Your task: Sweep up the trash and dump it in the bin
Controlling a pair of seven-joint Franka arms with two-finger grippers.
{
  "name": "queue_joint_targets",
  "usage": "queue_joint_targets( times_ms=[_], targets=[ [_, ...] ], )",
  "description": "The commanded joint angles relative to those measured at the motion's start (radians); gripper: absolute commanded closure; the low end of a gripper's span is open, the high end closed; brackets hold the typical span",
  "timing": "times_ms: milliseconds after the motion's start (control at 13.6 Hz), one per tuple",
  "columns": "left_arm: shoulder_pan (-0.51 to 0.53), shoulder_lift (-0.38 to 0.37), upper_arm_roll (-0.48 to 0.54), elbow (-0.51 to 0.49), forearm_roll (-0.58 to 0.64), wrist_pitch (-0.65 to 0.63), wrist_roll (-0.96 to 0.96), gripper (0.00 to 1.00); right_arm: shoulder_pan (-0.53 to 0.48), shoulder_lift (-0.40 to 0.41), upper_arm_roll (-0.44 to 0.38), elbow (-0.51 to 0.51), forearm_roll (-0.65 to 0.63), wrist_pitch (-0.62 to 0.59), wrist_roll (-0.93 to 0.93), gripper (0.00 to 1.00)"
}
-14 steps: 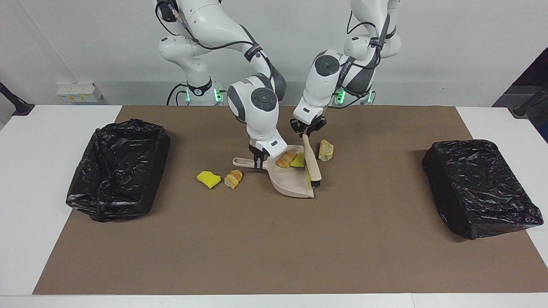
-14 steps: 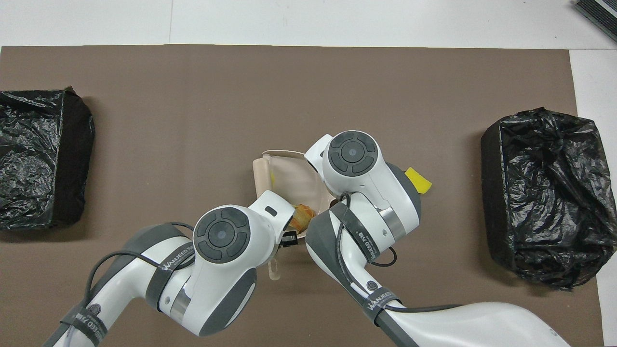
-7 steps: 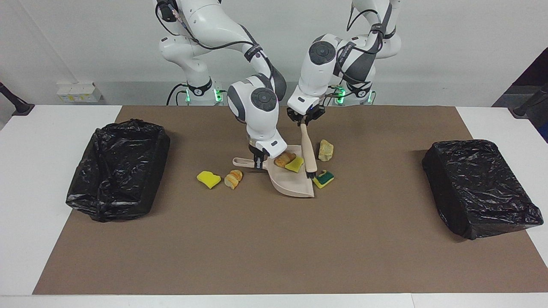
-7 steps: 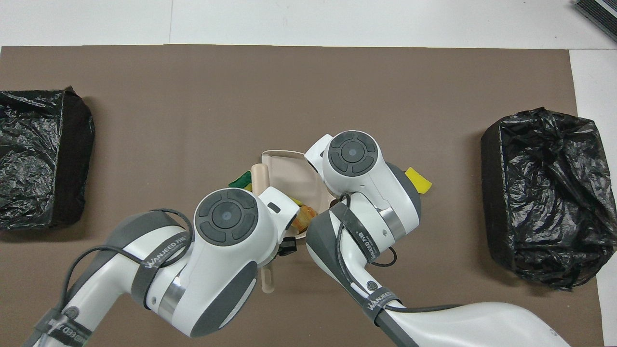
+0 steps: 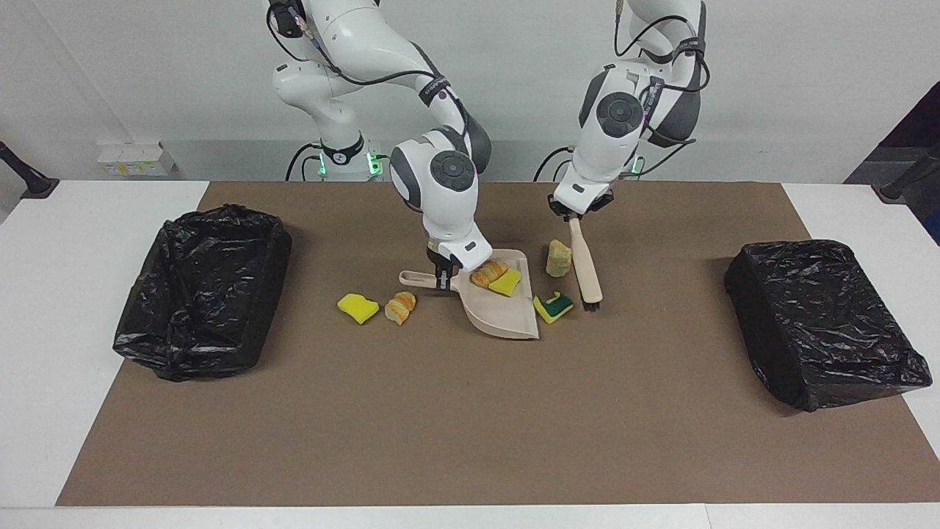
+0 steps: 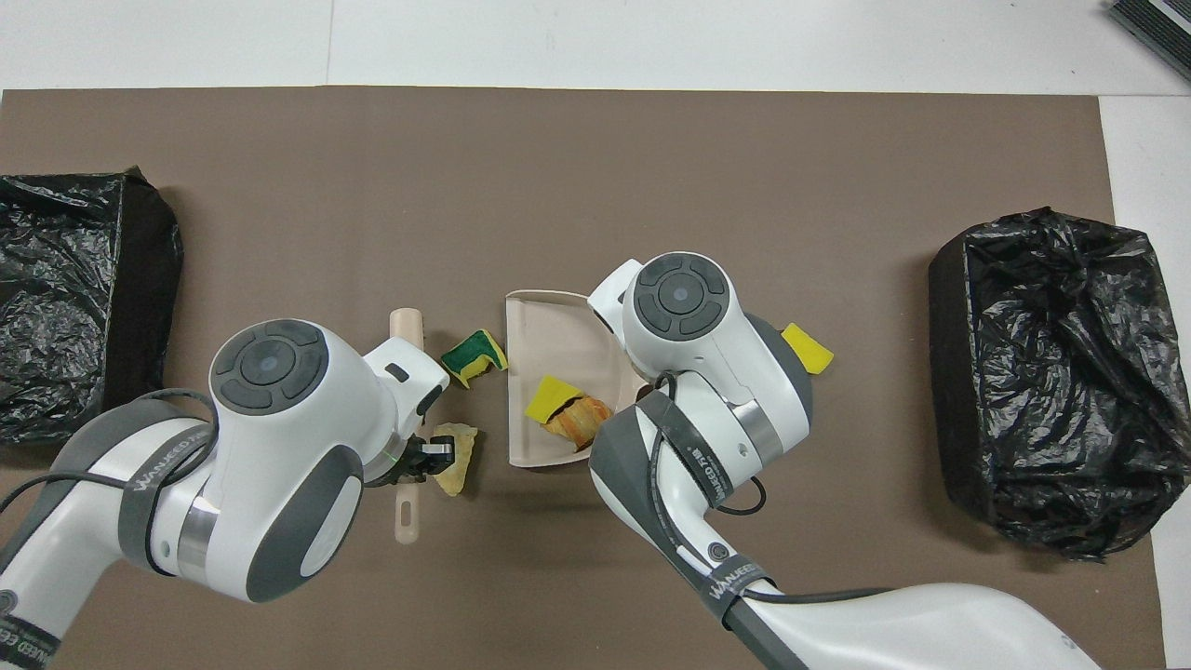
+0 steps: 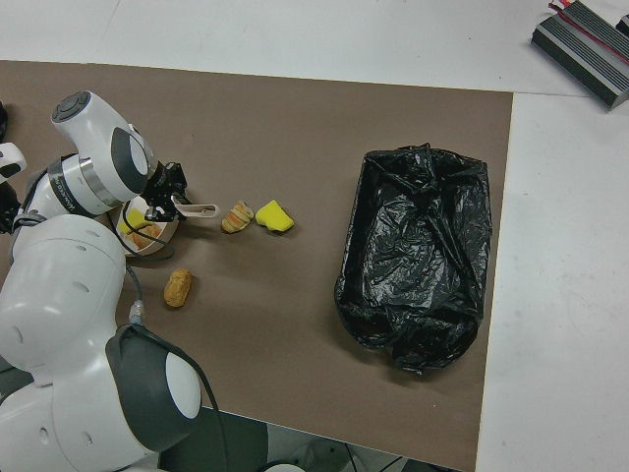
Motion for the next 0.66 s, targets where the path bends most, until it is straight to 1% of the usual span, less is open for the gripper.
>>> queue_joint_targets(
  times_ms=[0,147,295,442,590],
  targets=[
    [0.070,0.012,-0.007,-0.052,-0.014,0.108,0.183,1.00,-0.010,-0.009,0.008,-0.034,0.003,0.033,-0.014,1.00],
    [0.072,0.040,-0.009,-0.051,-0.014,0.109,0.265,1.00,-0.010,-0.009,0.008,-0.035,0.003,0.033,-0.014,1.00],
    [0.052,0.051,-0.015,-0.051,-0.014,0.093,0.281,1.00,-0.010,-0.012,0.008,-0.043,0.003,0.034,-0.012,1.00],
    [-0.009,0.043,-0.020,-0.051,-0.014,0.076,0.277,1.00,-0.012,-0.014,0.008,-0.048,0.010,0.036,-0.005,1.00],
    [-0.021,0.042,-0.084,-0.020,-0.021,0.039,0.252,1.00,-0.015,-0.018,0.008,-0.057,0.009,0.039,-0.014,1.00]
  ],
)
